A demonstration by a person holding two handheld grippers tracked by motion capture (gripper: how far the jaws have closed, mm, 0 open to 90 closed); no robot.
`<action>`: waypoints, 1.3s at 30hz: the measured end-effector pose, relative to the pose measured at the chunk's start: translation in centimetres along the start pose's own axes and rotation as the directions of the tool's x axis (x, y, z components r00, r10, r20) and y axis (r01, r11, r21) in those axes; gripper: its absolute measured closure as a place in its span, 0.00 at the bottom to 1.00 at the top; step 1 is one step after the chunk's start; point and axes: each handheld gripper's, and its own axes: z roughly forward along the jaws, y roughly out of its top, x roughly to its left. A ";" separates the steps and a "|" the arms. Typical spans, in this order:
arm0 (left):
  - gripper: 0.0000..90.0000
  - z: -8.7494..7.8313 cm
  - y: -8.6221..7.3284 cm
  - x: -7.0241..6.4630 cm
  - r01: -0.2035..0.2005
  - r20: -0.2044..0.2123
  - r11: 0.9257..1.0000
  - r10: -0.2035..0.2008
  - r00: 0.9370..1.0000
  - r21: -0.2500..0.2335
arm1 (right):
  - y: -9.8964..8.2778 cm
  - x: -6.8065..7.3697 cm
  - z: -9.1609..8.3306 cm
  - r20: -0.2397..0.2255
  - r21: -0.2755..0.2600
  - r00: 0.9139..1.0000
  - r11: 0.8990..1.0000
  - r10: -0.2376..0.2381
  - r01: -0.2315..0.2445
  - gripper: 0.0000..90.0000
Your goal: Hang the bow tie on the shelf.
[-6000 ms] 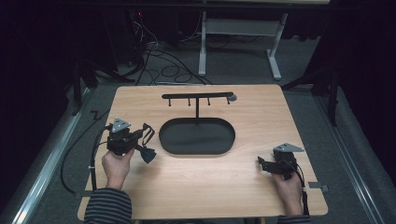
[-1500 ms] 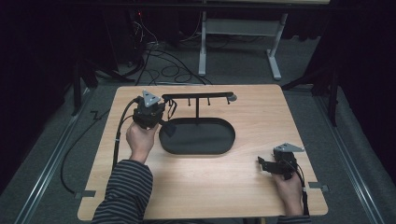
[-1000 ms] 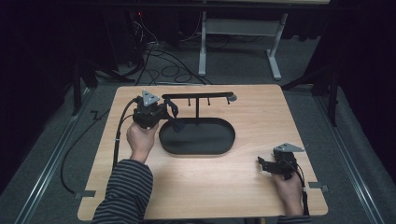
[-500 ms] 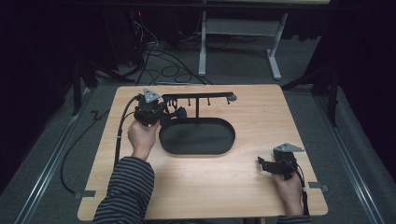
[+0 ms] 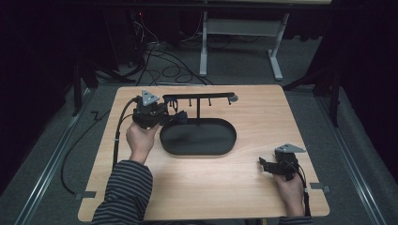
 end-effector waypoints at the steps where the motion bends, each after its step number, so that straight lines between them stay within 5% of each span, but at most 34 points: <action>1: 0.87 -0.1 0.0 0.0 0.001 0.000 1.000 -0.001 1.000 -0.003 | 0.0 0.0 0.0 0.000 0.000 1.000 1.000 0.000 0.000 0.29; 39: 0.67 -4.2 -2.8 1.3 0.048 0.005 0.998 -0.048 0.999 -0.034 | 0.0 0.0 0.0 0.000 0.001 1.000 1.000 -0.002 0.002 0.29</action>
